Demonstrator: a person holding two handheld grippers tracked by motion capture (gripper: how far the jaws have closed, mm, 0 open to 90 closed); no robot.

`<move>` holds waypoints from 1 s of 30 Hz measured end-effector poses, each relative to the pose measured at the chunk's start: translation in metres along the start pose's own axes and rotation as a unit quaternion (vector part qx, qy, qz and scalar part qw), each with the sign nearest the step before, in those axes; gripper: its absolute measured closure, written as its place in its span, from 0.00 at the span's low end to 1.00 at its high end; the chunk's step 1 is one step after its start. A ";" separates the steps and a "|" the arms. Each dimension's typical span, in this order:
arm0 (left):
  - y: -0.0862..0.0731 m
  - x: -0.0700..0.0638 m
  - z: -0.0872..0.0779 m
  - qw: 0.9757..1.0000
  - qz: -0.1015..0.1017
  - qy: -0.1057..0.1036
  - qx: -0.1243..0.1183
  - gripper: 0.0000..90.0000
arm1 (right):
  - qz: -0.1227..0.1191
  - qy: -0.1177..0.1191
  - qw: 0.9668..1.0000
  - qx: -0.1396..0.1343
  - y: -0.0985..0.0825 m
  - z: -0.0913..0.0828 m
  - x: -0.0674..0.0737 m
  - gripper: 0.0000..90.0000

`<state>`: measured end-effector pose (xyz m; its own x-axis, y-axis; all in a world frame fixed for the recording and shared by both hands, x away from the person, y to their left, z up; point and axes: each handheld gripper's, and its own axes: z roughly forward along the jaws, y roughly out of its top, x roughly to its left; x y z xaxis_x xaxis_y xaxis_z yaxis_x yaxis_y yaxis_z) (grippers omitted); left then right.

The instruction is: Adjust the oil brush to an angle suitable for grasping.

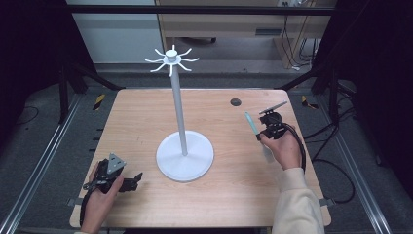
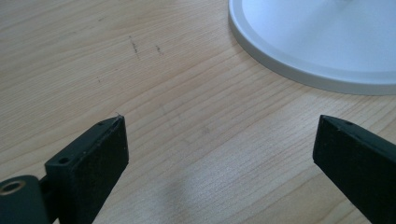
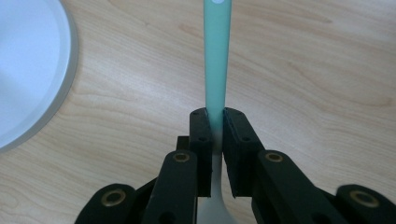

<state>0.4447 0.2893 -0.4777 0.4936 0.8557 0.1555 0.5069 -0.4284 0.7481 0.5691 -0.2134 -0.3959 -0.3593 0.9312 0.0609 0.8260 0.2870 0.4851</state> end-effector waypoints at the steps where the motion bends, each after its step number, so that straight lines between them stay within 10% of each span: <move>1: 0.000 0.000 0.000 1.000 0.000 0.000 0.000 0.03 | 0.000 0.000 1.000 0.000 0.000 0.000 0.000 0.92; 20: 0.002 -0.002 0.000 1.000 0.008 0.001 0.000 0.03 | -0.017 0.043 0.988 -0.148 -0.006 -0.056 0.007 0.92; 30: 0.002 -0.002 0.000 1.000 0.010 0.002 -0.001 0.03 | -0.033 0.076 0.974 -0.212 -0.004 -0.078 0.020 0.92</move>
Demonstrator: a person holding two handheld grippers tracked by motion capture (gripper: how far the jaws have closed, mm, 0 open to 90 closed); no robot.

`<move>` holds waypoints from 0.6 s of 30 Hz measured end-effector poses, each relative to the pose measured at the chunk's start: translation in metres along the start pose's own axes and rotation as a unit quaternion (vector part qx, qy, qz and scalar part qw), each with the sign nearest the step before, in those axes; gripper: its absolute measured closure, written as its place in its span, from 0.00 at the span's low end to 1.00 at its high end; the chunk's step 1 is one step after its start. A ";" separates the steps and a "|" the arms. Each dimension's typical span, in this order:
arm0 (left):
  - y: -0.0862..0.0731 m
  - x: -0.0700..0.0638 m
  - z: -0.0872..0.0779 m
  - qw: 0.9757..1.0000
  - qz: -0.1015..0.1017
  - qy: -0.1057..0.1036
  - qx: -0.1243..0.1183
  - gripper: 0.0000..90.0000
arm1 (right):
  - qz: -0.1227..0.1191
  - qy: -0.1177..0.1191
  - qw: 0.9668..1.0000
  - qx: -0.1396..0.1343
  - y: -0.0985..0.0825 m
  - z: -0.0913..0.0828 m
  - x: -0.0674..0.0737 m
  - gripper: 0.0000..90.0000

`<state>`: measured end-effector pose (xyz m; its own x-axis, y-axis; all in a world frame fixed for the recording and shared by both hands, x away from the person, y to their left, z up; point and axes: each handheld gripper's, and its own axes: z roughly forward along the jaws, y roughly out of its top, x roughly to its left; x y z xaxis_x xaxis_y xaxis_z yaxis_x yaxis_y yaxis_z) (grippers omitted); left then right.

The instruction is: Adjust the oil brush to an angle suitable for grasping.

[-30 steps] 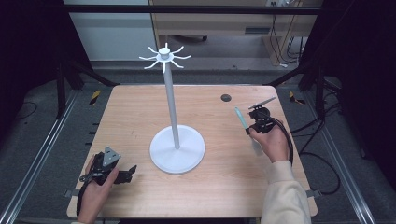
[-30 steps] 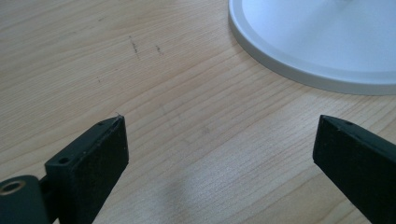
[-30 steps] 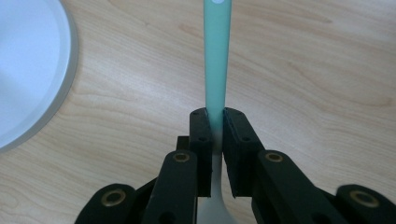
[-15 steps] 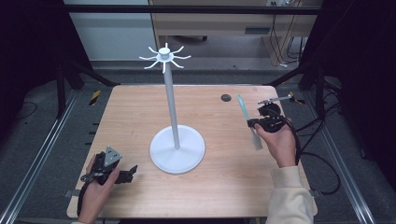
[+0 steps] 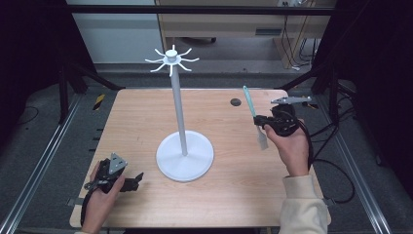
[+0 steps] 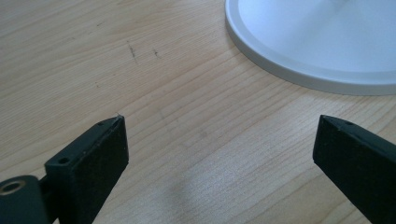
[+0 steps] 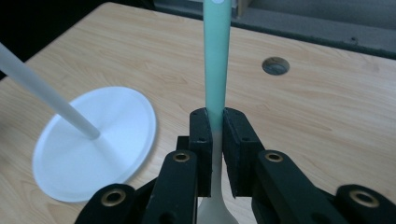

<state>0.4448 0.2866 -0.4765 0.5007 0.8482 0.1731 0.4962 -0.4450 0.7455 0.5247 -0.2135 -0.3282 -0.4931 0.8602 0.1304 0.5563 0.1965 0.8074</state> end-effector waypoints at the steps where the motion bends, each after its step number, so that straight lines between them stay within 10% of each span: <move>1: 0.000 0.000 0.000 1.000 0.000 0.000 -0.001 0.03 | 0.000 0.004 1.000 -0.005 0.001 -0.001 0.002 0.92; 18: 0.000 0.000 0.000 1.000 0.004 0.000 -0.001 0.03 | -0.008 0.031 0.998 -0.053 0.010 -0.015 0.014 0.92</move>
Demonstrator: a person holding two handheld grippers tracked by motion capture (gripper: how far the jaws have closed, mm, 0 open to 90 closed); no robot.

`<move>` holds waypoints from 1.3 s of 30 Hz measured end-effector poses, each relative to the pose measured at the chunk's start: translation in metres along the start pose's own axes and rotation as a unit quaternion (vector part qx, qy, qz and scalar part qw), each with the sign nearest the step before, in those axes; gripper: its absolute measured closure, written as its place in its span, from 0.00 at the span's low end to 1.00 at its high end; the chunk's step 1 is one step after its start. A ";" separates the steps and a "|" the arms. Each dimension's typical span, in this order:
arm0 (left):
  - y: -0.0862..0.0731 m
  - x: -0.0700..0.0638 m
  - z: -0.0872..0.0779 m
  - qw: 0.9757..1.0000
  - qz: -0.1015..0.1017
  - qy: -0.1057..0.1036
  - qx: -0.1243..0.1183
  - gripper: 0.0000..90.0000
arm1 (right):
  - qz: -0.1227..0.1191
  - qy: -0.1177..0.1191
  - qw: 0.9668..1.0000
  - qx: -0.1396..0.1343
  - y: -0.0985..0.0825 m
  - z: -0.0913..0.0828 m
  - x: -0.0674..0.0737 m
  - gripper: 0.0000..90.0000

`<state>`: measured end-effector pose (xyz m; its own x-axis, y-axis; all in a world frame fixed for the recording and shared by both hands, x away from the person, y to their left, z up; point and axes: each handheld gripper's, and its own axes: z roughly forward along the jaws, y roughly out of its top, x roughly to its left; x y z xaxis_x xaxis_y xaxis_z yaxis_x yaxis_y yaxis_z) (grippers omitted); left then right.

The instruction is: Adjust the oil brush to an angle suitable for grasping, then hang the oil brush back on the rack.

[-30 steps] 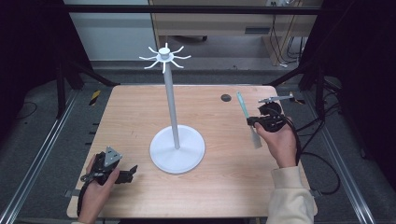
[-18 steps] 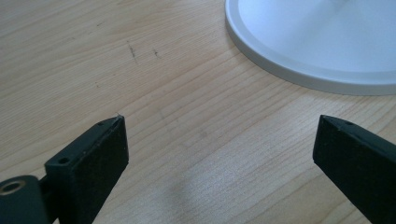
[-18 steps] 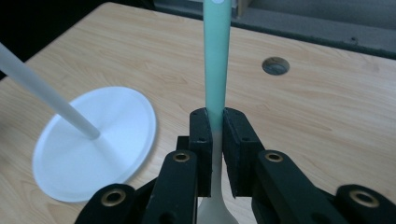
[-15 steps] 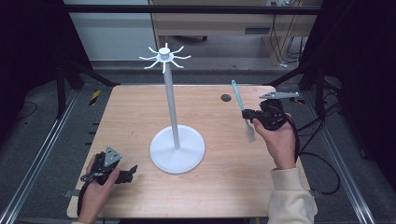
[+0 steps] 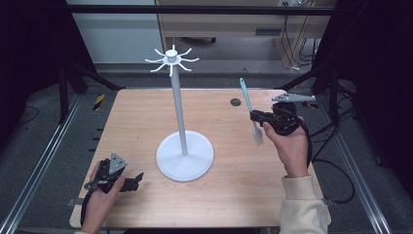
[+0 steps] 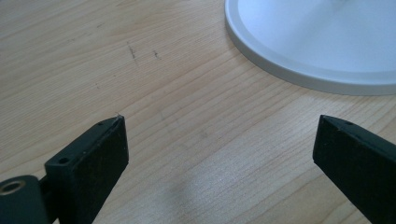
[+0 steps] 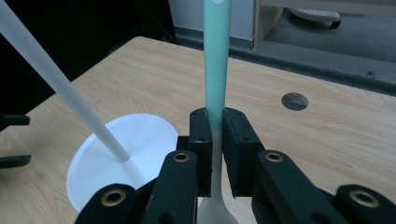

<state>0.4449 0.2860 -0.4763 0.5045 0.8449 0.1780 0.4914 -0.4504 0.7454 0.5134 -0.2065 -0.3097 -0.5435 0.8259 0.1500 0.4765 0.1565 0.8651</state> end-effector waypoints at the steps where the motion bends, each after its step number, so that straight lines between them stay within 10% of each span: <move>1: 0.000 0.000 0.000 1.000 0.001 0.000 0.000 0.03 | -0.001 0.000 1.000 -0.004 0.001 -0.002 0.001 0.92; 39: 0.001 0.001 -0.001 1.000 0.002 0.009 -0.004 0.03 | -0.064 0.057 0.992 -0.095 0.024 -0.018 0.068 0.92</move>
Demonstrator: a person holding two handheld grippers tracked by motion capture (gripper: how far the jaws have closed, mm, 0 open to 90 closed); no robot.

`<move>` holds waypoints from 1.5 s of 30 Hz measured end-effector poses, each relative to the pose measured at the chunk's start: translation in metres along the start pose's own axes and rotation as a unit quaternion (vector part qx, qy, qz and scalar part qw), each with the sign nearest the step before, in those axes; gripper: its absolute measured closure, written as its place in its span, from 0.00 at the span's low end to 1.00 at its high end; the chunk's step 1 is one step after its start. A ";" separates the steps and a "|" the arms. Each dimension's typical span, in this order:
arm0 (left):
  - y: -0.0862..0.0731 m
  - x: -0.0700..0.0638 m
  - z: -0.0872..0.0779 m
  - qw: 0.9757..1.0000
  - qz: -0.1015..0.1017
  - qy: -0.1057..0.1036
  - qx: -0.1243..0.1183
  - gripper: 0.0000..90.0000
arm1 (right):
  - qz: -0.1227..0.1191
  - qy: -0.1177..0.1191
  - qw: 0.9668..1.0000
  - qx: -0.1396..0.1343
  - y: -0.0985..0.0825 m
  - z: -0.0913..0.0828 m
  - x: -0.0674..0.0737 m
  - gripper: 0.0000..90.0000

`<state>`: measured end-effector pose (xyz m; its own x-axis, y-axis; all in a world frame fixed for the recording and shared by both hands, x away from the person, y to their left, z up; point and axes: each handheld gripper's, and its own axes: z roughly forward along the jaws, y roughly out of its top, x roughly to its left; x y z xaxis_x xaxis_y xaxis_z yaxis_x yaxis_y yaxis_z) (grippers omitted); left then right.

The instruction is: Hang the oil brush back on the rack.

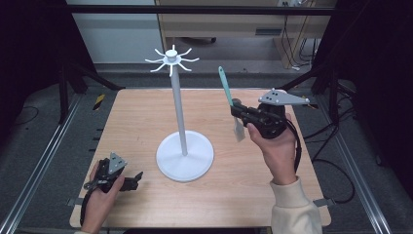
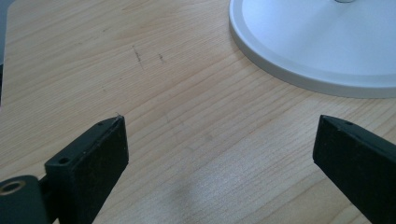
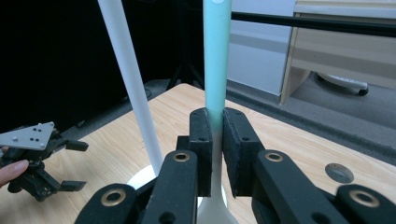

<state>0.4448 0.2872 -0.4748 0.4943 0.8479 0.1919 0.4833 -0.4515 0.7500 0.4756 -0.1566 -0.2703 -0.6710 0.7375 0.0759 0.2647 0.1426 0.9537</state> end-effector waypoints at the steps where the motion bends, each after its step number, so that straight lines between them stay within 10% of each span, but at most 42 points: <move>1: 0.000 0.000 0.000 1.000 0.001 0.001 0.000 0.03 | -0.001 0.001 1.000 -0.001 0.001 0.000 0.001 0.92; 45: 0.000 0.003 -0.003 1.000 0.005 0.013 -0.016 0.03 | -0.043 0.041 0.997 -0.047 0.020 -0.014 0.041 0.92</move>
<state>0.4437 0.2912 -0.4722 0.4796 0.8507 0.2154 0.4552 -0.4510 0.7677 0.4435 -0.1330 -0.2442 -0.7442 0.6679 0.0120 0.1402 0.1386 0.9804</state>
